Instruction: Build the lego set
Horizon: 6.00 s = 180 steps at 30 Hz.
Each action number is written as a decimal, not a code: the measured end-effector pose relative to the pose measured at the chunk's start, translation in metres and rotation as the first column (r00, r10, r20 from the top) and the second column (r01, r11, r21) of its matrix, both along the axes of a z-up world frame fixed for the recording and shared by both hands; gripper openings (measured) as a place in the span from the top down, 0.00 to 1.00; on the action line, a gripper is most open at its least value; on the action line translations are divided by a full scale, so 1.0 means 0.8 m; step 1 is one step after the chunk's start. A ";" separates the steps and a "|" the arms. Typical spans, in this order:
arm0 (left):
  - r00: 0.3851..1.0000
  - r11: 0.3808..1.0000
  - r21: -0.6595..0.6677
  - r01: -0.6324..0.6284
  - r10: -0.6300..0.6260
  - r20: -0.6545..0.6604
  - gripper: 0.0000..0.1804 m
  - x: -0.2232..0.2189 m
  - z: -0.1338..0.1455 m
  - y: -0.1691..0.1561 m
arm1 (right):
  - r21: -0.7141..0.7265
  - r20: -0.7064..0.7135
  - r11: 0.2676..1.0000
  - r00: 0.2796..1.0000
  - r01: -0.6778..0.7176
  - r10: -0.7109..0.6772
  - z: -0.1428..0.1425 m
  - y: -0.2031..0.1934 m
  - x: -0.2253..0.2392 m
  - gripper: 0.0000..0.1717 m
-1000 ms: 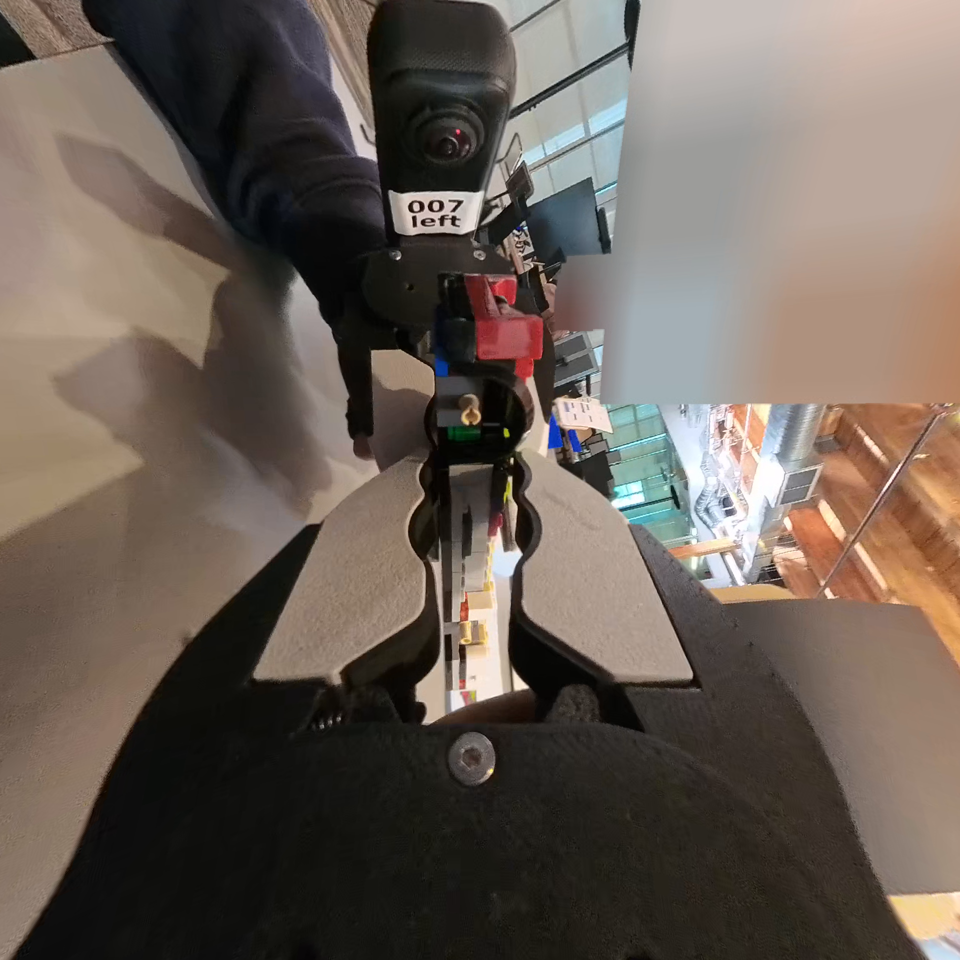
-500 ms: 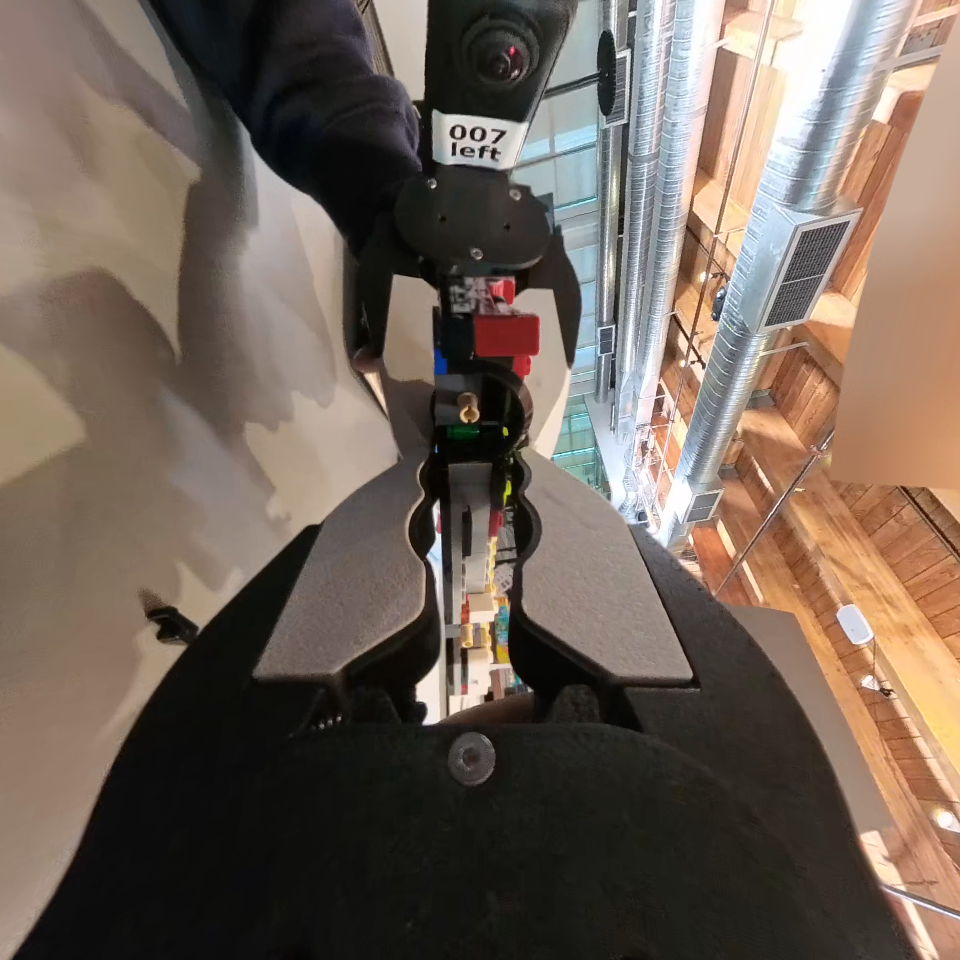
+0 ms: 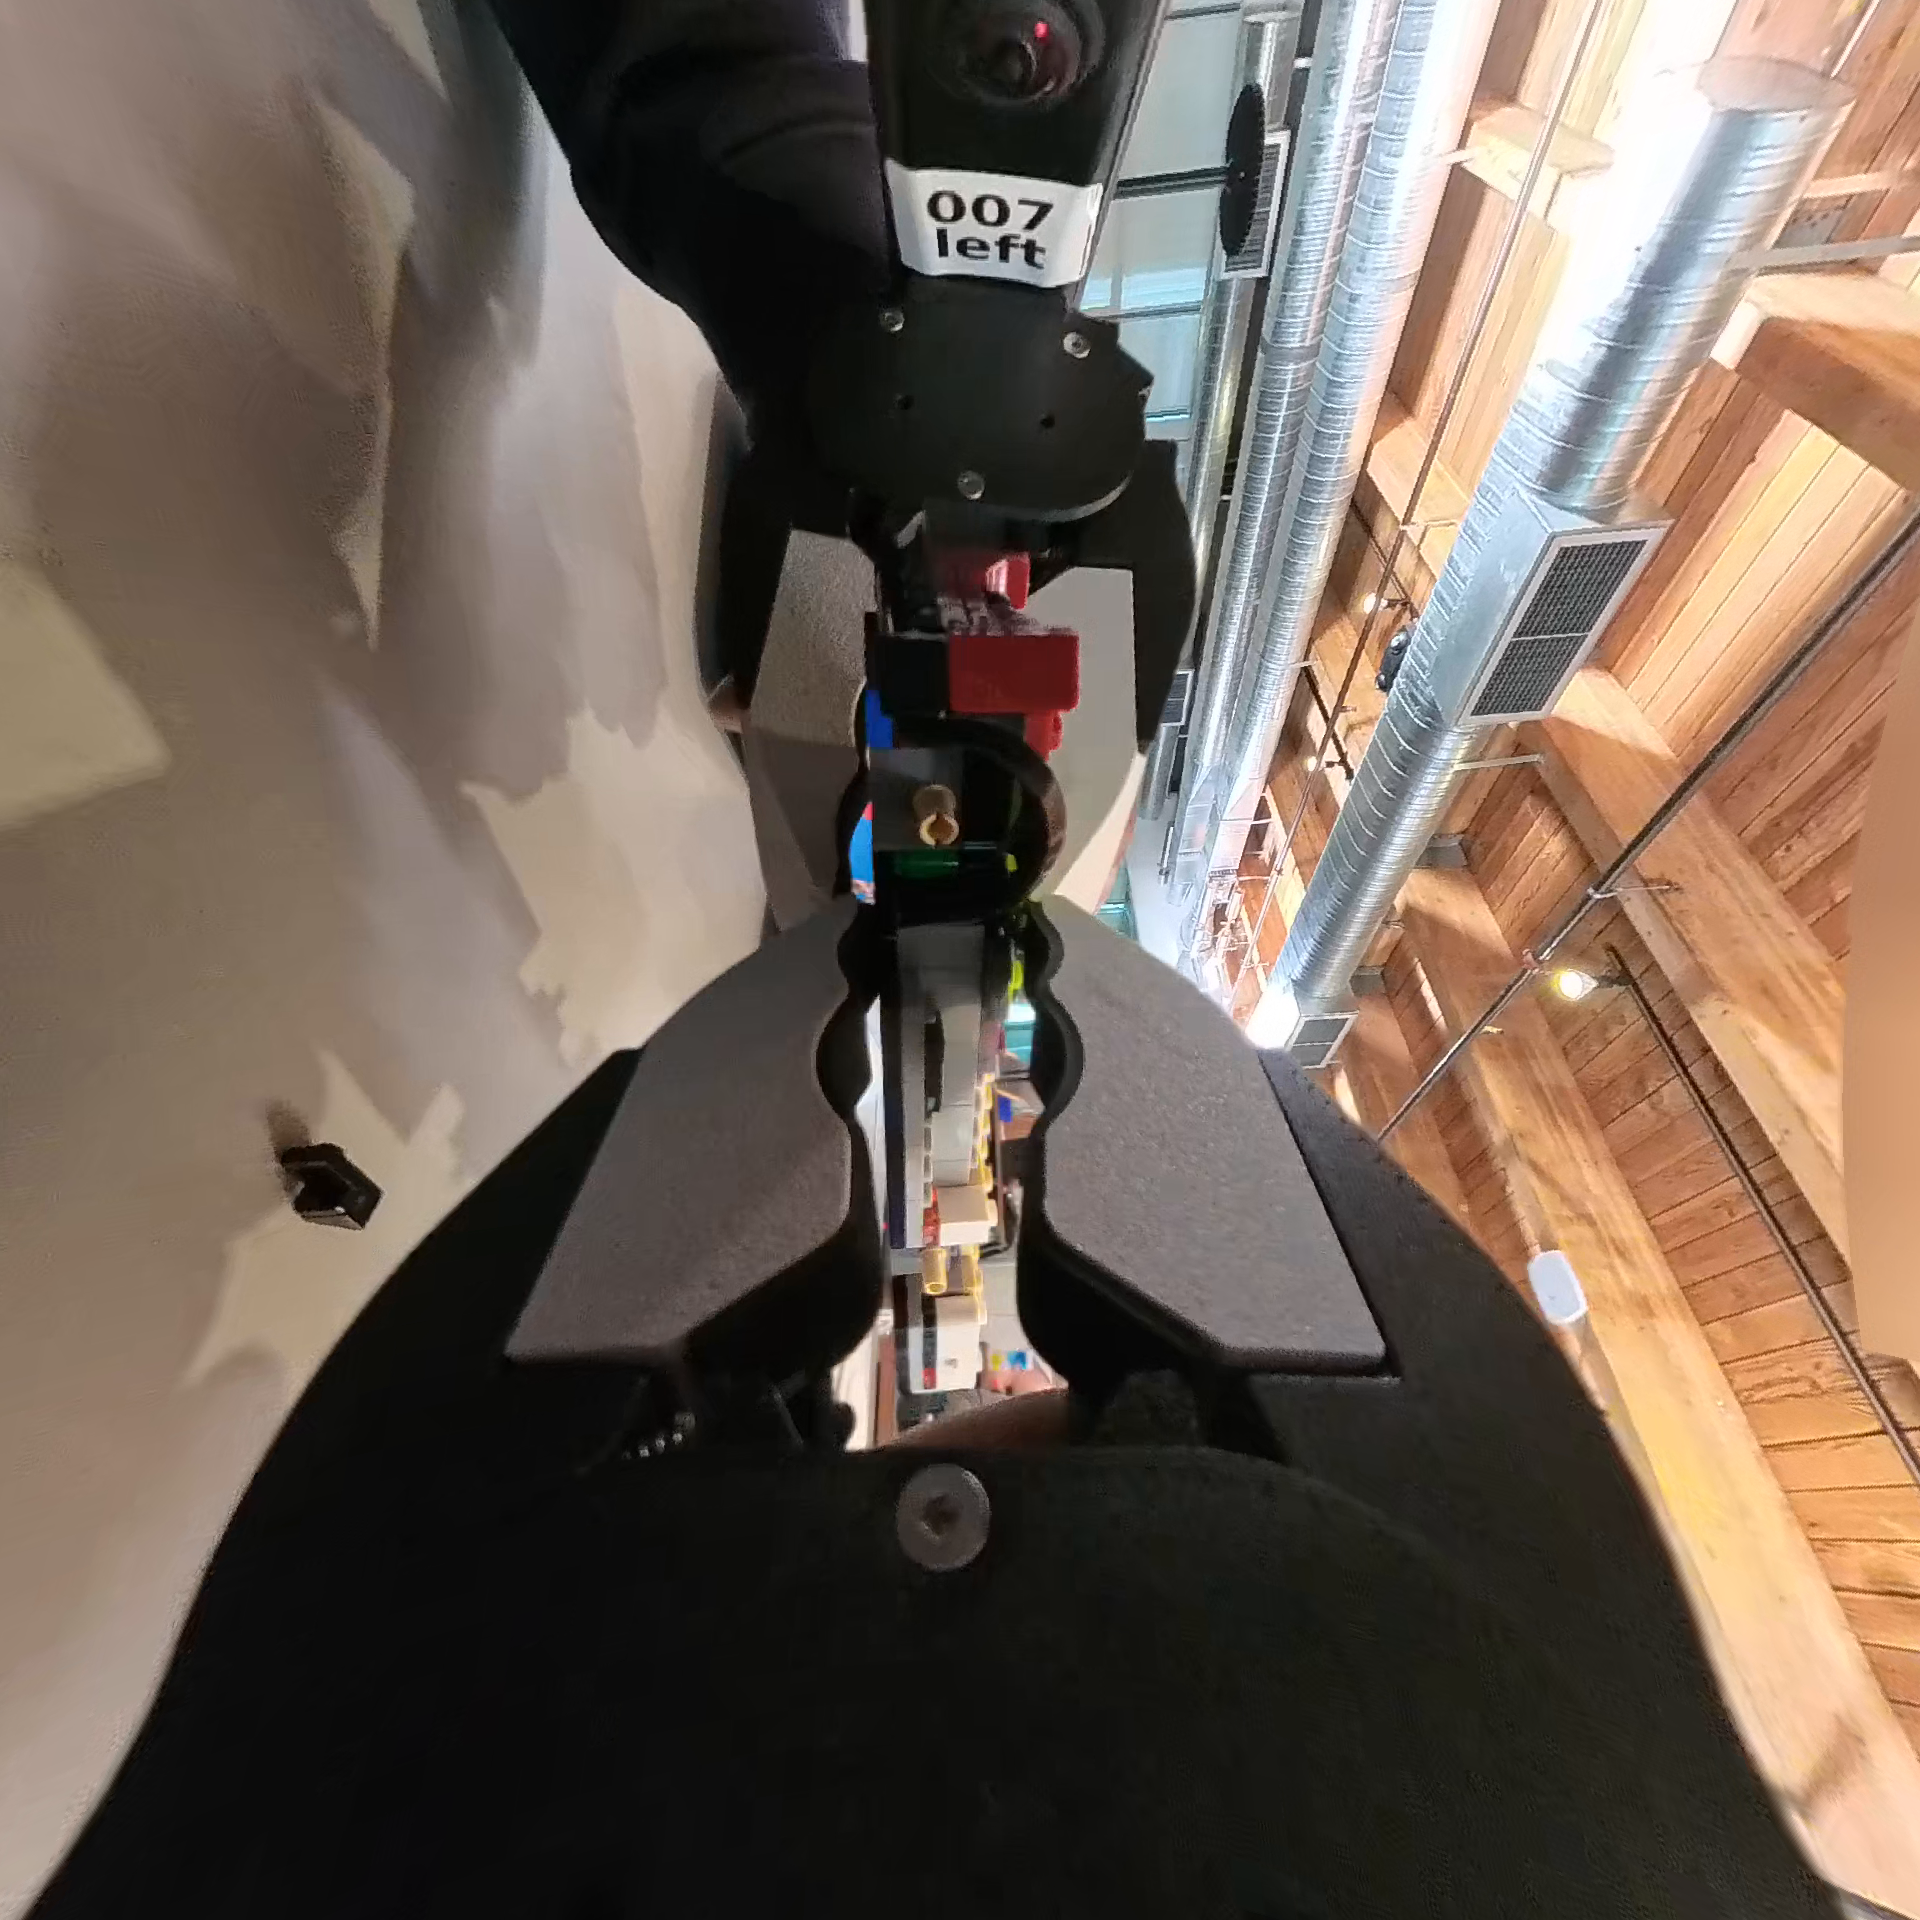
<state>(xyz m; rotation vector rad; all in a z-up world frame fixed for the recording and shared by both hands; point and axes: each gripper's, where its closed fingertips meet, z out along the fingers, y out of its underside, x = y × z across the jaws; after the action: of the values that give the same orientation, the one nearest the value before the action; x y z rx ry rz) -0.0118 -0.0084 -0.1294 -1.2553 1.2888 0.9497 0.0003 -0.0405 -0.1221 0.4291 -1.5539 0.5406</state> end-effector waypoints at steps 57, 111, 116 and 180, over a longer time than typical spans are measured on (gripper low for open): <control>0.708 0.987 -0.156 -0.049 0.145 0.691 0.74 -0.073 0.018 0.000 | 0.054 -0.174 0.993 0.980 0.105 -0.094 0.008 0.021 -0.014 0.85; -0.506 0.711 -0.244 0.660 0.660 0.556 0.83 0.022 -0.012 -0.001 | 0.218 -0.321 0.975 0.947 0.047 0.026 -0.014 0.017 0.006 0.85; -0.514 0.729 -0.263 0.632 0.648 0.561 0.82 0.022 -0.014 -0.001 | 0.230 -0.317 0.972 0.948 0.047 0.029 -0.015 0.018 0.005 0.85; 0.913 0.994 -0.084 -0.076 0.103 0.396 0.86 0.004 0.050 -0.001 | -0.380 0.270 0.921 0.941 -0.090 0.203 0.056 0.003 0.006 0.82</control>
<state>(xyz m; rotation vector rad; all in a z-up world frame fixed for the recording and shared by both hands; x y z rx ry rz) -0.0083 -0.0092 -0.0890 -1.4821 0.9515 0.6695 0.0047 -0.0381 -0.0770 0.1825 -1.6751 1.0341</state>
